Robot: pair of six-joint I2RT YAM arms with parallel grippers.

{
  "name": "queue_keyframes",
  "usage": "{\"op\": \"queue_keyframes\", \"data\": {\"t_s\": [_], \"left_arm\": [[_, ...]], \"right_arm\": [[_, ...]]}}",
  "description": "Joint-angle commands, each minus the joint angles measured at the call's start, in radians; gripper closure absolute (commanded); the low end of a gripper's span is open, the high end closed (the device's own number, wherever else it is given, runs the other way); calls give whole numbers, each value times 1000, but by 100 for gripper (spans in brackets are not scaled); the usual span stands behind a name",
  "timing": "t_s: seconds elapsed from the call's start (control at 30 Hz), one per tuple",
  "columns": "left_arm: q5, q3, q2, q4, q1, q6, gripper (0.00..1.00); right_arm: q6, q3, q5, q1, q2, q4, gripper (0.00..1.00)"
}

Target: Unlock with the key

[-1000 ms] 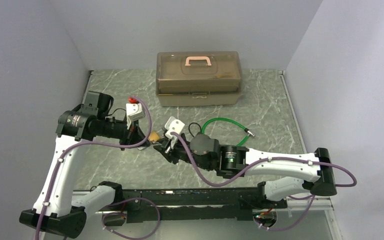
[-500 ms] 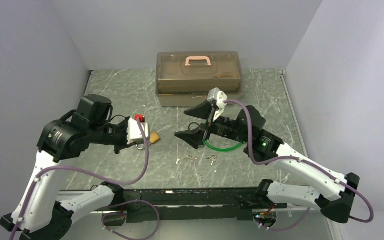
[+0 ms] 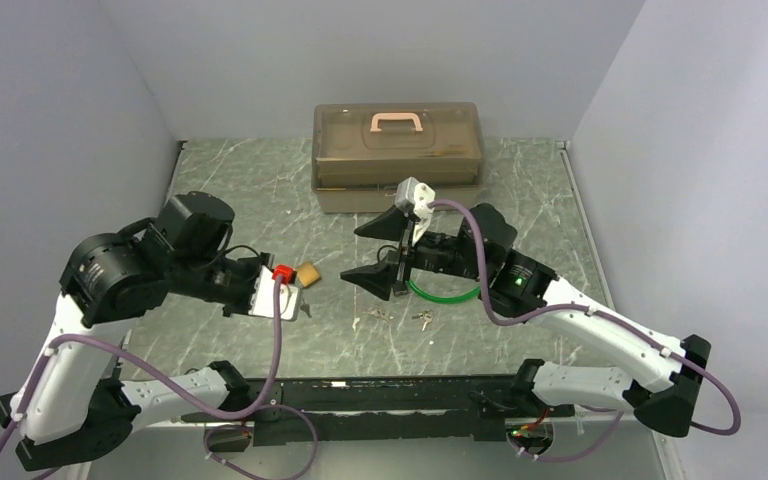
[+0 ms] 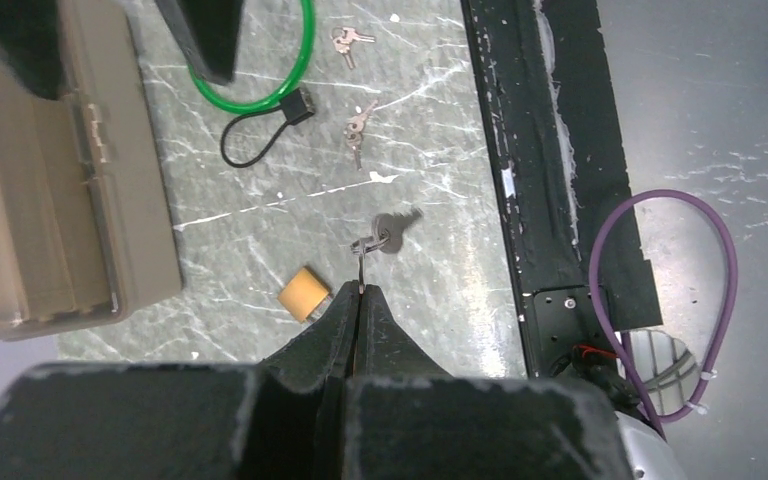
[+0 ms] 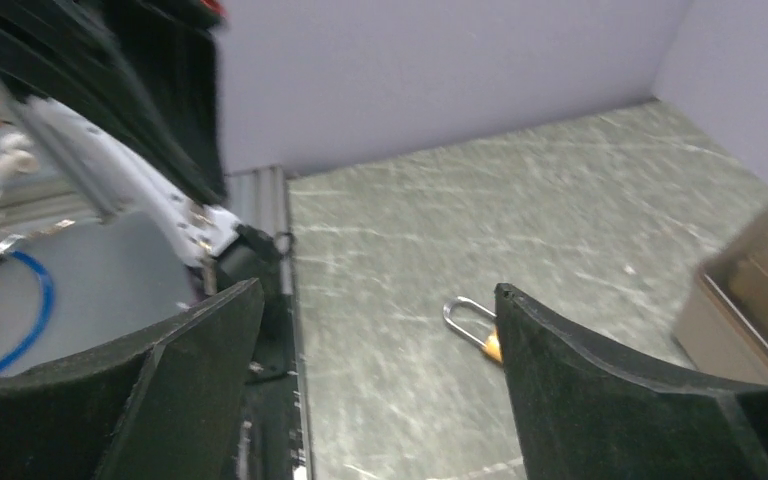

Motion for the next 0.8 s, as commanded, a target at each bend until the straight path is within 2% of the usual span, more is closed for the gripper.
{"op": "queue_keyframes", "data": {"t_s": [0.0, 0.03, 0.1, 0.2, 0.3, 0.47, 0.6, 0.77], "left_arm": [[36, -47, 23, -1, -9, -9, 100], [50, -62, 24, 13, -9, -24, 100], [69, -76, 31, 35, -9, -56, 100], [91, -78, 34, 55, -8, -77, 100], [100, -56, 40, 67, -8, -99, 100], [114, -43, 44, 74, -8, -128, 100], [118, -57, 40, 87, -8, -151, 100], [124, -74, 41, 102, -8, -167, 100]], "right_arm": [[-39, 114, -123, 15, 42, -6, 23], [-64, 151, -104, 31, 66, -61, 29], [-125, 172, -69, 76, 87, -115, 30], [-160, 162, -66, 112, 93, -103, 32], [-200, 198, -82, 132, 117, -144, 42], [-231, 171, -76, 157, 111, -119, 43], [-238, 132, -60, 177, 94, -60, 53], [-254, 144, -51, 201, 108, -73, 62]]}}
